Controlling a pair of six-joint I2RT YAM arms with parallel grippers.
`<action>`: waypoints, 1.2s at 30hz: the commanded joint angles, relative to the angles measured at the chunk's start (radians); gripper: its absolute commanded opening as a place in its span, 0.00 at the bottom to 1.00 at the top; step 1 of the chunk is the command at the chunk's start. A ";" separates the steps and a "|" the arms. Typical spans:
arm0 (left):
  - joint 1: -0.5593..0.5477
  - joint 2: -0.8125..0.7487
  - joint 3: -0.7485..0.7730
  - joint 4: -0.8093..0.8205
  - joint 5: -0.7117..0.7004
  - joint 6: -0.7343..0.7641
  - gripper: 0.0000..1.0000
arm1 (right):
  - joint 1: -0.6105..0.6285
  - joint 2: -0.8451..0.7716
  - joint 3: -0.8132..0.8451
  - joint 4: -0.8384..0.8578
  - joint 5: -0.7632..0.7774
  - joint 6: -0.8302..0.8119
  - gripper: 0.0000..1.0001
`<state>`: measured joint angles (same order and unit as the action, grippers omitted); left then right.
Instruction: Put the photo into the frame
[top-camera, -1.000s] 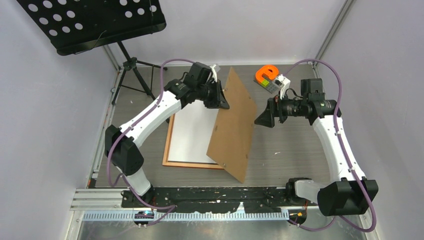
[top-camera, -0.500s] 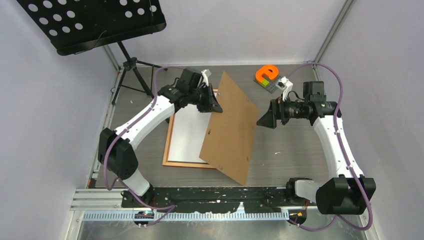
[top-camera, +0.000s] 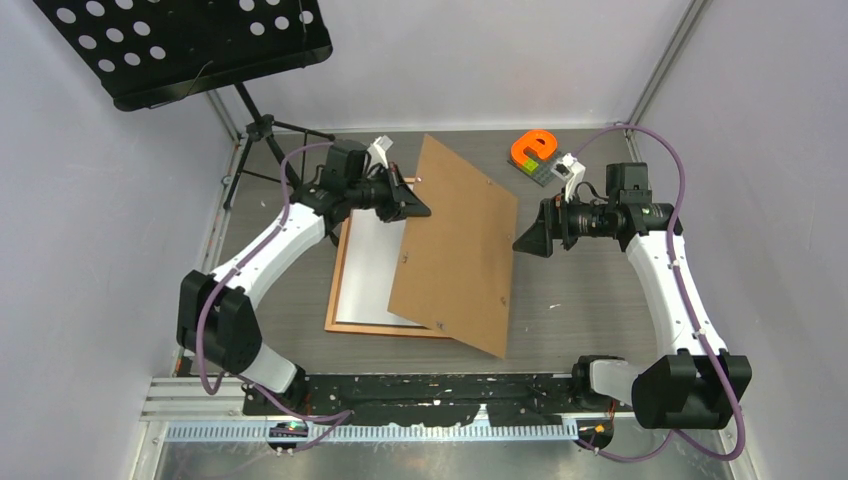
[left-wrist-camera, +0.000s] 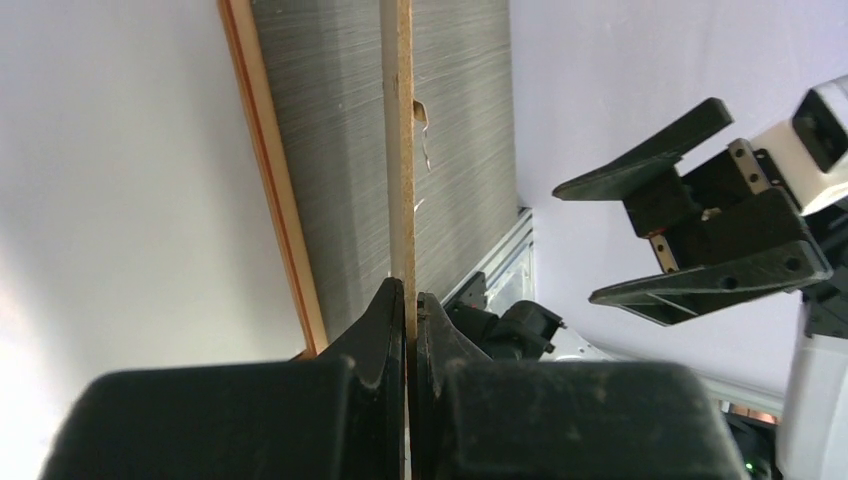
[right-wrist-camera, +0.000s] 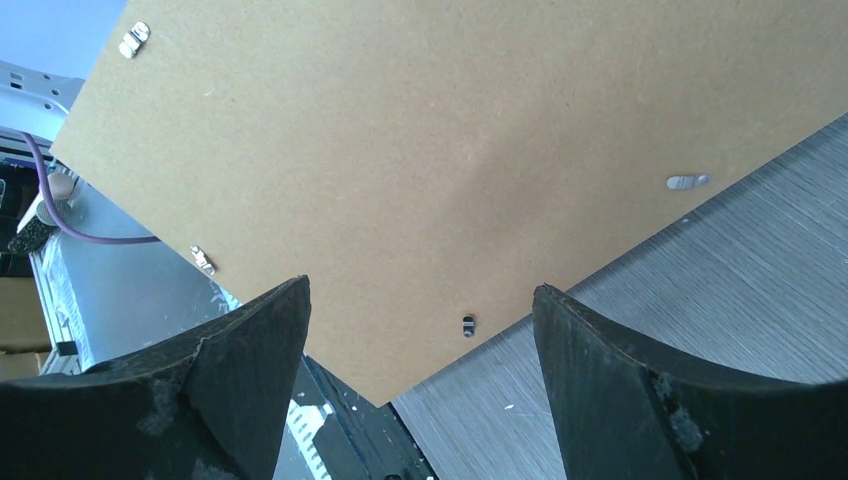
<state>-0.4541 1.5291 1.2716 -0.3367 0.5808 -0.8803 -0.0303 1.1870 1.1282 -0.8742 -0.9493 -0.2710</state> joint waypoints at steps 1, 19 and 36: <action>0.039 -0.093 -0.010 0.166 0.125 -0.035 0.00 | -0.008 0.002 0.010 0.038 -0.019 -0.001 0.88; 0.320 -0.227 -0.117 0.080 0.290 0.074 0.00 | -0.002 0.020 -0.004 0.278 0.063 0.113 0.87; 0.441 -0.161 -0.088 -0.031 0.341 0.190 0.00 | 0.178 0.164 -0.049 0.551 0.329 0.235 0.86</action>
<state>-0.0227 1.3533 1.1458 -0.4412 0.8211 -0.6716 0.1093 1.3205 1.0889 -0.4641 -0.7425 -0.0921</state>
